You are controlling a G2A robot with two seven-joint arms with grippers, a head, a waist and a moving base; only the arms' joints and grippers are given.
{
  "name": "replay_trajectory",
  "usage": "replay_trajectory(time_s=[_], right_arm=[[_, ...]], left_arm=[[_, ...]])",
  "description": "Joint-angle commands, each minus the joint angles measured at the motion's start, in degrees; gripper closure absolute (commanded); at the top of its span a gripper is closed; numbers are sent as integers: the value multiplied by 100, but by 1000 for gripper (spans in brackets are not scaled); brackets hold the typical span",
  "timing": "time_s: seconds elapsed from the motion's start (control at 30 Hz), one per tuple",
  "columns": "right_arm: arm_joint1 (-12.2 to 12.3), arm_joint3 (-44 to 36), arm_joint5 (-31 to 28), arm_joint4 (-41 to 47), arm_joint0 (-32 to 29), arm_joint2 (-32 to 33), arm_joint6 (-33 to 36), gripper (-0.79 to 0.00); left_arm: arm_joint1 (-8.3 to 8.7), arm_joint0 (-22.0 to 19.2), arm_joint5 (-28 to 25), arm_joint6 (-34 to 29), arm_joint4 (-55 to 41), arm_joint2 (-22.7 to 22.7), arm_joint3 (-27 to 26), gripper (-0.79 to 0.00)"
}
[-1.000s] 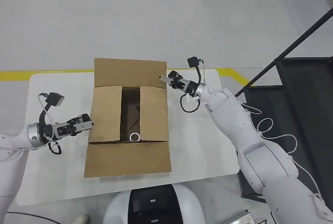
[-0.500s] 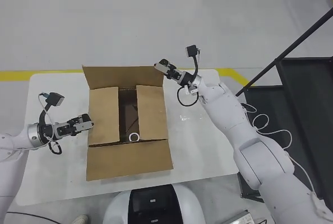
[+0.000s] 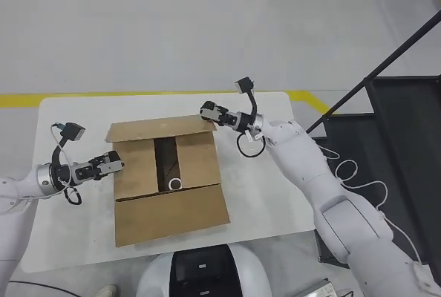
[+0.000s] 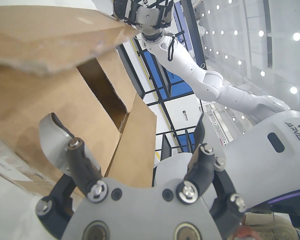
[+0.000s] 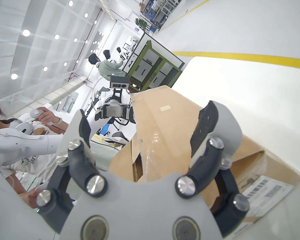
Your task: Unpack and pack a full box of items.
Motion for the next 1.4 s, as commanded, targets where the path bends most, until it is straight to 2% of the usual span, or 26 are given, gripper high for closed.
replay_trajectory(time_s=[0.0, 0.23, 0.33, 0.6, 0.9, 1.03, 1.17, 1.23, 1.37], right_arm=[[74, -97, 89, 78, -36, -105, 89, -785], [279, -296, 356, 204, -71, -445, 356, -785], [344, -382, 418, 261, -75, -576, 418, -785], [472, -505, 440, 506, -97, -803, 439, -785], [582, -595, 444, 710, -103, -965, 444, -785], [648, -669, 450, 857, -136, -953, 449, -785], [693, -836, 753, 1987, -375, -698, 734, -785], [790, -845, 985, 2397, -482, -422, 952, -785], [1035, -722, 1196, 1998, -656, -6, 960, -785]], left_arm=[[0, 0, 0, 0, 0, 0, 0, -785], [0, 0, 0, 0, 0, 0, 0, -785], [-18, 58, 65, 210, -153, 43, -100, -785], [-12, -101, -13, 169, -421, 8, 36, -785], [-129, -710, 97, 704, -72, 530, 826, -785], [-218, -1191, 31, 688, -14, 867, 1377, -785], [-285, -1476, -60, 696, -11, 1080, 1747, -785], [-310, -1587, -132, 665, -14, 1156, 1907, -785], [-328, -1662, -219, 582, -27, 1219, 2053, -785]])
